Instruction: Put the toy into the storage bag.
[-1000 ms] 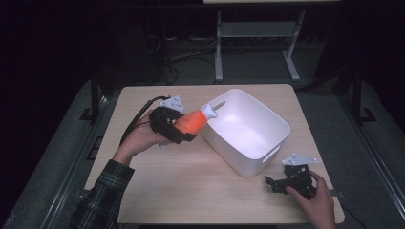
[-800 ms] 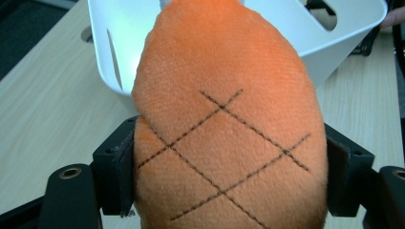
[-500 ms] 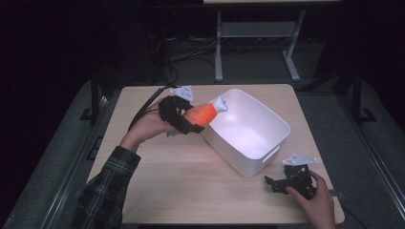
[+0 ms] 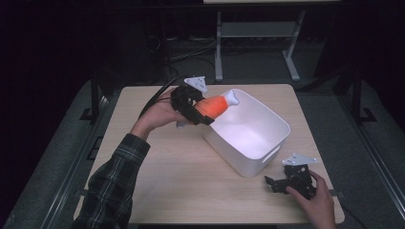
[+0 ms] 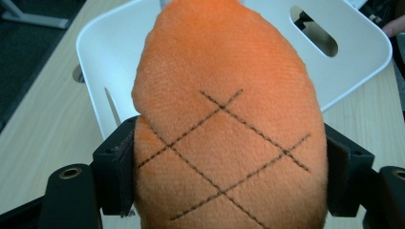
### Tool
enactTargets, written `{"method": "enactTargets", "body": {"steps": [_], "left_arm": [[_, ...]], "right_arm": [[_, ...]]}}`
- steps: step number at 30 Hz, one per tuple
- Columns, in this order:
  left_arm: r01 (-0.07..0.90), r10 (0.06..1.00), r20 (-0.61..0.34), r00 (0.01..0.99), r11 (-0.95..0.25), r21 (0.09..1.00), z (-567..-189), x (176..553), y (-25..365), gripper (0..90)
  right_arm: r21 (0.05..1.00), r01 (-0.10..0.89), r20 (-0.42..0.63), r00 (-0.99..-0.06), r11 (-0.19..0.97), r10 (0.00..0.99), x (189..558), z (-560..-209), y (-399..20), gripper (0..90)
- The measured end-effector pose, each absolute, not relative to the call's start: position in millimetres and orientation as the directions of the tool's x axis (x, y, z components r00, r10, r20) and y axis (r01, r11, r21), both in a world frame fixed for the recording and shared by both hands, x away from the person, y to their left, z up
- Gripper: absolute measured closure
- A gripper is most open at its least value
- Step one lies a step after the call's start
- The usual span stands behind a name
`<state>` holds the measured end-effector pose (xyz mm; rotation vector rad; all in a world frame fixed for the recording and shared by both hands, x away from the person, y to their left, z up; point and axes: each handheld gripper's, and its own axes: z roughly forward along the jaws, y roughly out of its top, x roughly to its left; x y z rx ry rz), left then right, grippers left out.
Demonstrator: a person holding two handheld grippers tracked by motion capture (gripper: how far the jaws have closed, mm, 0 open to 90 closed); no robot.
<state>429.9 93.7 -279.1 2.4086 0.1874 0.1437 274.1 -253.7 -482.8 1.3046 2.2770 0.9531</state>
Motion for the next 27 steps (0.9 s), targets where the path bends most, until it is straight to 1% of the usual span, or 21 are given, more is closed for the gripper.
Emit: {"method": "enactTargets", "body": {"steps": [16, 19, 24, 27], "left_arm": [[0.05, 0.114, 0.059, 0.992, -0.764, 0.643, -276, 455, 57, 22.6], [0.041, 0.103, 0.058, 0.993, -0.762, 0.647, -279, 459, 44, 22.6], [0.025, 0.076, 0.054, 0.996, -0.772, 0.635, -282, 464, 30, 22.6], [0.025, 0.07, 0.044, 0.997, -0.764, 0.645, -287, 468, 25, 22.6]], "right_arm": [[0.7, 0.623, 0.031, -0.515, 0.349, 0.857, 274, -483, -254, 0.7], [0.701, 0.622, 0.029, -0.515, 0.35, 0.856, 274, -483, -254, 0.7], [0.7, 0.623, 0.03, -0.515, 0.349, 0.857, 274, -483, -254, 0.7], [0.7, 0.622, 0.03, -0.515, 0.349, 0.857, 274, -483, -254, 0.7]]}}
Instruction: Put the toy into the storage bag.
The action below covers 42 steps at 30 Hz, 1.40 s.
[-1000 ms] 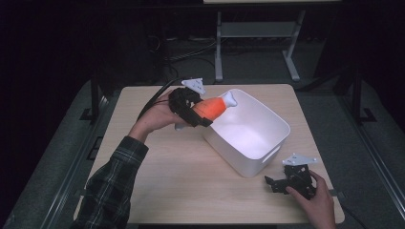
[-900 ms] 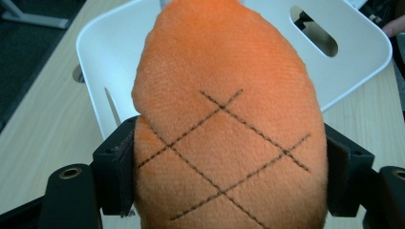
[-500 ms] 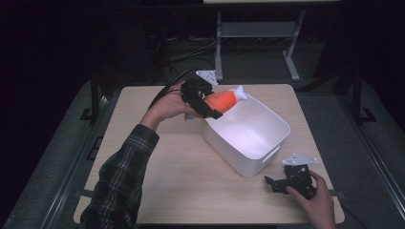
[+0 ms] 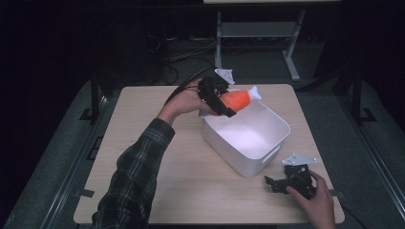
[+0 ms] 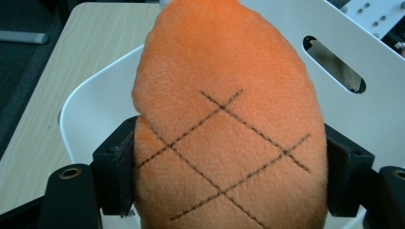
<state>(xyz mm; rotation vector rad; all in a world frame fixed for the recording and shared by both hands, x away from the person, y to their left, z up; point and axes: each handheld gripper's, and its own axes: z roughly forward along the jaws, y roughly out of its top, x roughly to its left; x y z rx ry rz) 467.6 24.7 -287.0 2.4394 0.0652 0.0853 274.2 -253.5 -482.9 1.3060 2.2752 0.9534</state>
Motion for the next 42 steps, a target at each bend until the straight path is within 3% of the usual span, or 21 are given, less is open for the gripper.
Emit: {"method": "enactTargets", "body": {"steps": [26, 42], "left_arm": [[0.023, 0.047, 0.026, 0.999, -0.82, 0.572, -330, 482, -2, 19.9], [0.042, 0.077, 0.039, 0.996, -0.831, 0.555, -333, 486, 1, 13.4]], "right_arm": [[0.7, 0.623, 0.03, -0.515, 0.349, 0.857, 274, -483, -254, 0.7], [0.7, 0.623, 0.031, -0.514, 0.349, 0.857, 274, -483, -254, 0.7]]}}
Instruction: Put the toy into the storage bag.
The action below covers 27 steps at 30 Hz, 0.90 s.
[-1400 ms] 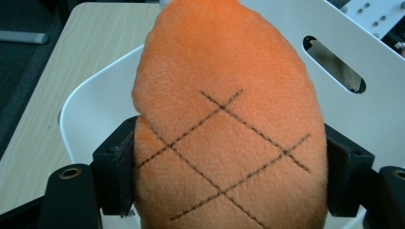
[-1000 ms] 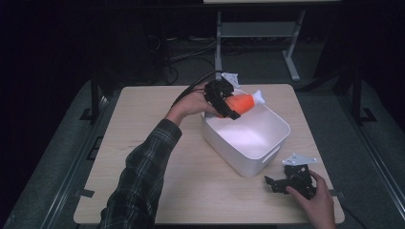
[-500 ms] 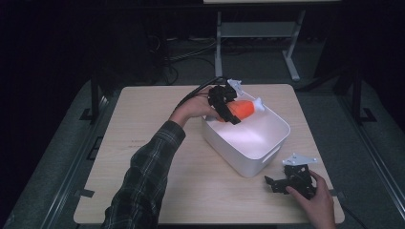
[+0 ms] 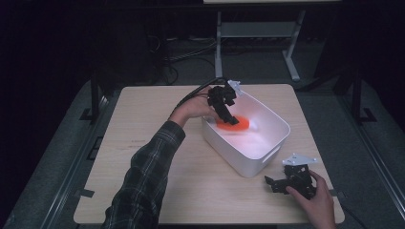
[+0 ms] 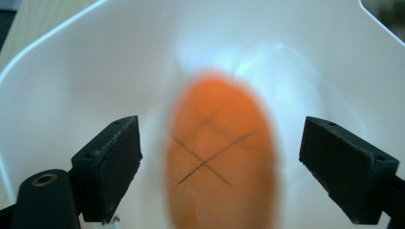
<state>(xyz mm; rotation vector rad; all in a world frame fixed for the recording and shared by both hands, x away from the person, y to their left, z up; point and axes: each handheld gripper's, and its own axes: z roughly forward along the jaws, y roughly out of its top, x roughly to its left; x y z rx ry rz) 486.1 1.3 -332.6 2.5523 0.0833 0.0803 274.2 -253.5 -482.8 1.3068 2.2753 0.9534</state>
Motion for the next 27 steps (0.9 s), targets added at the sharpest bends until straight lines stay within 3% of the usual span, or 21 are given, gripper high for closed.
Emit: {"method": "enactTargets", "body": {"steps": [13, 27], "left_arm": [[0.076, 0.106, 0.011, 0.994, -0.777, 0.625, -317, 471, 31, 13.6], [0.132, 0.199, 0.026, 0.98, -0.738, 0.661, -311, 440, 74, 13.6]], "right_arm": [[0.701, 0.623, 0.032, -0.515, 0.348, 0.857, 274, -483, -253, 0.7], [0.701, 0.621, 0.03, -0.516, 0.35, 0.856, 274, -483, -254, 0.7]]}}
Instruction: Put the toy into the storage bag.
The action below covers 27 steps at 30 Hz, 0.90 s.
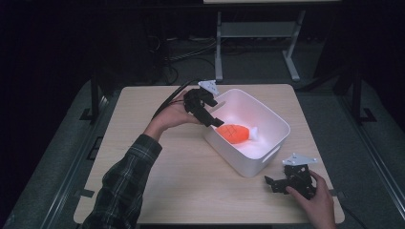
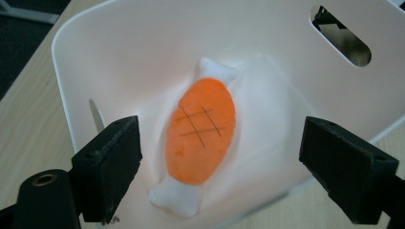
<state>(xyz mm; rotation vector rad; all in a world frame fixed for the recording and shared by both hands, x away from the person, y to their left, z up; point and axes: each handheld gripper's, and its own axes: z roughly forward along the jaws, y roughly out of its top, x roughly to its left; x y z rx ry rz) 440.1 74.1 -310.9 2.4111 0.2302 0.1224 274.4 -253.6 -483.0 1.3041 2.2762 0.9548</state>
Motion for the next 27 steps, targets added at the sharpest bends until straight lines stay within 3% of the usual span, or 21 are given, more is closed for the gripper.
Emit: {"method": "enactTargets", "body": {"steps": [16, 27], "left_arm": [[0.207, 0.33, 0.044, 0.943, -0.684, 0.699, -318, 403, 139, 13.7], [0.27, 0.426, 0.038, 0.904, -0.637, 0.722, -343, 373, 173, 14.2]], "right_arm": [[0.7, 0.623, 0.029, -0.514, 0.35, 0.857, 275, -483, -253, 0.7], [0.699, 0.623, 0.03, -0.514, 0.35, 0.857, 275, -483, -253, 0.7]]}}
